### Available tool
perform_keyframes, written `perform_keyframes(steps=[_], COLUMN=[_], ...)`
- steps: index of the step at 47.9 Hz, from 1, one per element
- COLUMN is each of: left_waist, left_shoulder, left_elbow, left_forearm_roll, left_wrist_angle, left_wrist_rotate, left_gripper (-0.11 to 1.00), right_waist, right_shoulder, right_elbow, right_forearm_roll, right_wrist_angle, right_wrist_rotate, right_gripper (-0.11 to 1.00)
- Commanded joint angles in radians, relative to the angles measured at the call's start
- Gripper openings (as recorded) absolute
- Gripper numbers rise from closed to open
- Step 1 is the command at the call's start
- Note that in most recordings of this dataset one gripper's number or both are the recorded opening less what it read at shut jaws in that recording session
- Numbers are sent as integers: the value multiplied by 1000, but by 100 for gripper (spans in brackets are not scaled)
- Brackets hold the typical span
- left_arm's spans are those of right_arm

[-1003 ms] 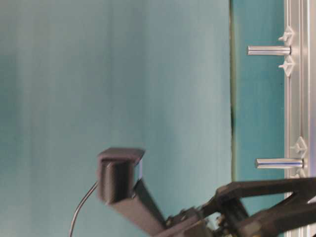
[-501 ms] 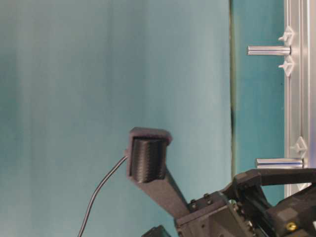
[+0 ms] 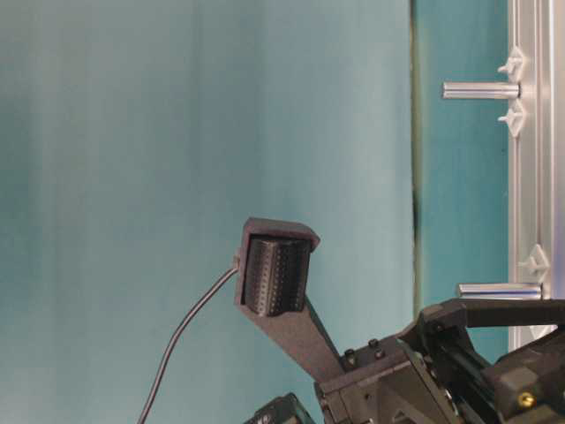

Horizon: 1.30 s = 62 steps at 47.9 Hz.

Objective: Find the location of the shaft and insert the large gear.
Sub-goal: 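Lower the left gripper and close it on the blue gear's hub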

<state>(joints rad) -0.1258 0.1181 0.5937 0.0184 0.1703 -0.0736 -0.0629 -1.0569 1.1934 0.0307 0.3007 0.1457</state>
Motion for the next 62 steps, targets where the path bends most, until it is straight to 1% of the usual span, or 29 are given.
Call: perform_keyframes(steps=[1,11,28,40,50,56,62], left_waist=[5,6,14,23,23,18,8], left_shoulder=[-9,-6,-3,-2,-5,-8,-2], left_elbow=[-15,-12,-17,-12,-11,-20,-49], left_forearm_roll=[3,2,2,3,2,3,3], left_wrist_angle=[8,20,48,110,115,110,109], left_wrist_rotate=[2,15,14,17,17,12,8], left_gripper=[93,93,93,93,93,93,93], right_waist=[0,0,0,0,0,0,0], right_shoulder=[5,5,5,5,5,2,0], right_elbow=[-8,-8,-8,-8,-6,-6,-2], right_forearm_roll=[0,0,0,0,0,2,0], right_wrist_angle=[-9,-9,-11,-11,-12,-14,-12], right_wrist_rotate=[9,9,11,11,11,11,11], right_gripper=[1,1,1,1,1,1,1])
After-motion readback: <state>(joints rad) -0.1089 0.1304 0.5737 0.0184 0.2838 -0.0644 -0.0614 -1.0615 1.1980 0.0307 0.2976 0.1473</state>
